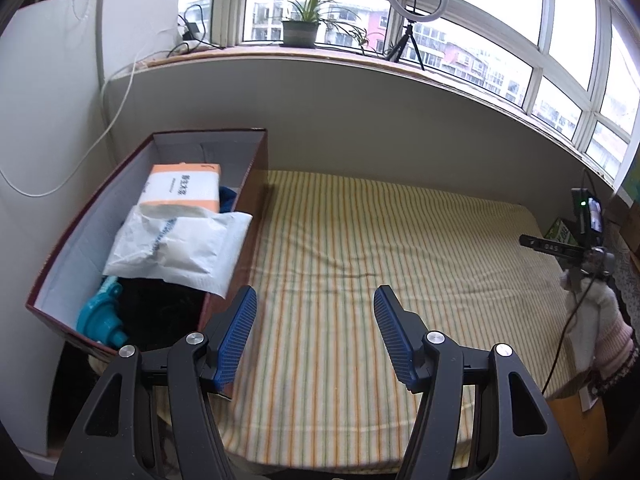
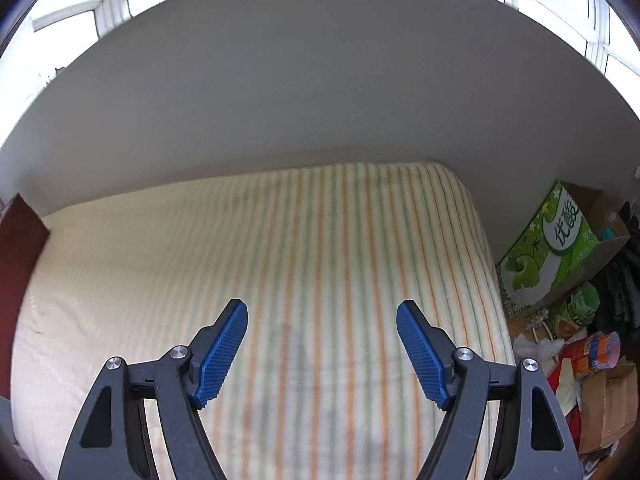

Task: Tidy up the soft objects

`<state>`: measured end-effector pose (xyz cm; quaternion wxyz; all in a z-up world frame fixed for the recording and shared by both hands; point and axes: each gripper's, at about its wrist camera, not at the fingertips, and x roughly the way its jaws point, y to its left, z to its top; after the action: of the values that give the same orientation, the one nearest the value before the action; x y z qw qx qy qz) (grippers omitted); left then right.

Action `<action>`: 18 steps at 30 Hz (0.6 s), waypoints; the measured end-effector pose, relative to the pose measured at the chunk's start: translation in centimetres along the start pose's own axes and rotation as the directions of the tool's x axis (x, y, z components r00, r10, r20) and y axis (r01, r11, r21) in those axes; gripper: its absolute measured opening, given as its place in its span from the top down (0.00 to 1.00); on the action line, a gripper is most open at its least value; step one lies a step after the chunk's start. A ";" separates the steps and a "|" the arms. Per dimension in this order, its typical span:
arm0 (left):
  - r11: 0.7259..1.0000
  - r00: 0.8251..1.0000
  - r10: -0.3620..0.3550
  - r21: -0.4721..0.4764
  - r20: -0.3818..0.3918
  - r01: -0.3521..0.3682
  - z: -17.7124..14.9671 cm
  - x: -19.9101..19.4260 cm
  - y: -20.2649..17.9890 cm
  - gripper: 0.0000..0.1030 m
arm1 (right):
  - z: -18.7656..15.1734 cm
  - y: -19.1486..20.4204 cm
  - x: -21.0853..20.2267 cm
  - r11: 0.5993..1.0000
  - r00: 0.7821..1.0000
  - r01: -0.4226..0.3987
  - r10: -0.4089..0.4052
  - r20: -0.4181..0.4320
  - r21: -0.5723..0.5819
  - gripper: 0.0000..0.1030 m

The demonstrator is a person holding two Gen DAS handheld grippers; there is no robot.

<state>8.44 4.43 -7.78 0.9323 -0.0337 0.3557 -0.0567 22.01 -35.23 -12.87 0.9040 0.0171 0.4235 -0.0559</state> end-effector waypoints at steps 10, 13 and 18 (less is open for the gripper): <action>0.997 0.999 0.052 -0.050 0.003 -0.051 0.1 -0.2 2.0 0.41 | 0.3 5.6 -5.1 0.994 0.995 -0.060 0.067 0.069 -0.094 0.29; 0.995 0.997 0.074 -0.066 0.016 -0.073 0.2 -0.6 2.9 0.41 | 0.1 7.1 -6.5 0.989 0.992 -0.088 0.098 0.080 -0.118 0.29; 0.991 0.994 0.105 -0.091 0.034 -0.101 0.3 -1.2 4.2 0.41 | -0.6 10.2 -9.3 0.977 0.985 -0.120 0.140 0.106 -0.178 0.29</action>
<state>8.09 8.78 -7.17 0.9383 -0.0577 0.3410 0.0080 16.83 -24.24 -6.26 0.9272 -0.0362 0.3707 0.0390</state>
